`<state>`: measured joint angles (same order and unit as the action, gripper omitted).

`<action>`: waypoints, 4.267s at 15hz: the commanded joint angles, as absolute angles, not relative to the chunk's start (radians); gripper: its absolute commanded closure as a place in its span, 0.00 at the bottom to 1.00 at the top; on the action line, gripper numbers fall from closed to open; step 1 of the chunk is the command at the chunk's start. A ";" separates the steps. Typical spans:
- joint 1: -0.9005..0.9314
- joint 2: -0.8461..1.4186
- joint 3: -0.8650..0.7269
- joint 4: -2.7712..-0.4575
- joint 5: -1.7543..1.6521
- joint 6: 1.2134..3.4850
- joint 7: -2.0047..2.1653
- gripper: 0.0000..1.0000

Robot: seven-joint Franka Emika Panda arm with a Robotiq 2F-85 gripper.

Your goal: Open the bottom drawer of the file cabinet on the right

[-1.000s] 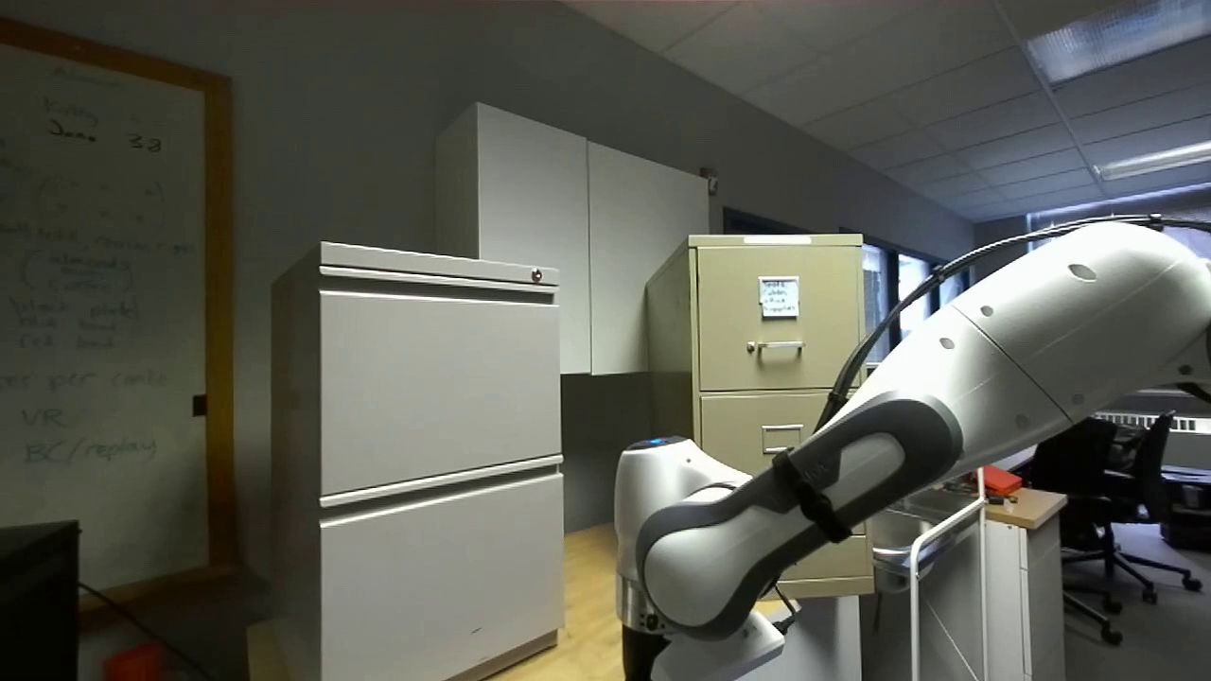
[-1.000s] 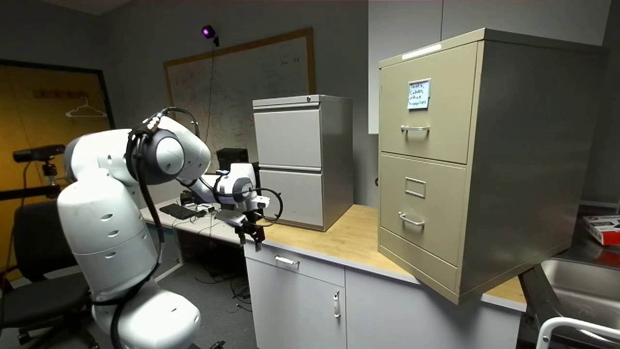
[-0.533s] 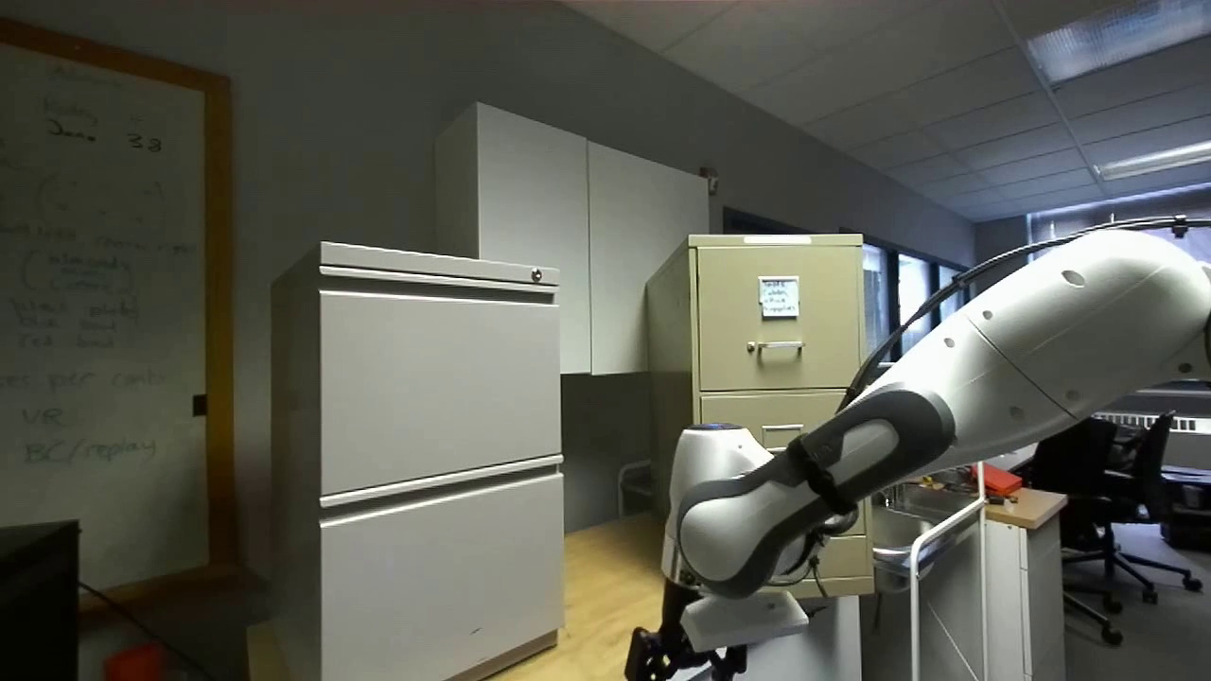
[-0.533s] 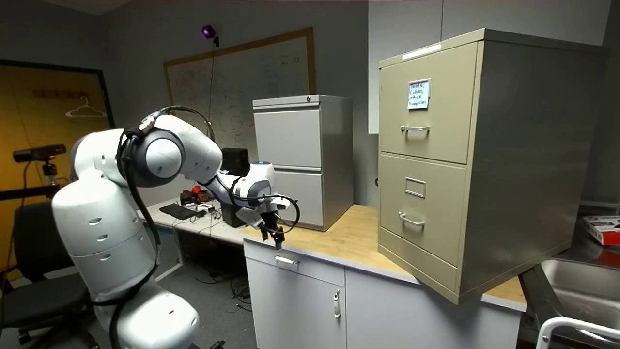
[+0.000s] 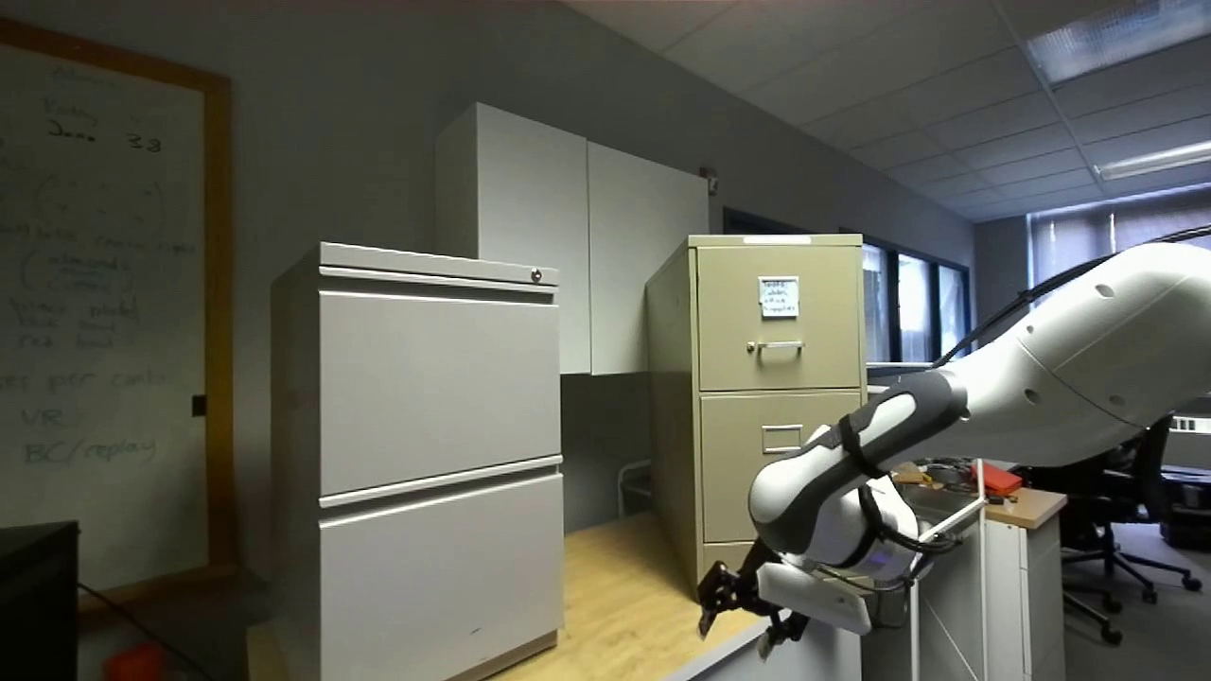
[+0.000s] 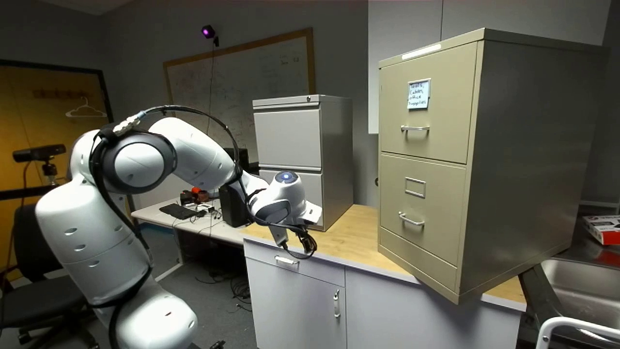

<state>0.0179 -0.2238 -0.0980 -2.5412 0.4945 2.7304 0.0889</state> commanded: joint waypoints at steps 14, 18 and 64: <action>0.120 -0.572 -0.483 -2.668 1.310 2.958 -0.687 0.00; 0.110 -0.553 -0.485 -2.662 1.283 2.946 -0.661 0.00; -0.328 0.426 -0.367 -1.676 1.749 2.382 -0.518 0.00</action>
<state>-0.3078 0.3686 -0.4022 -1.7400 1.7808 2.3636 -0.5735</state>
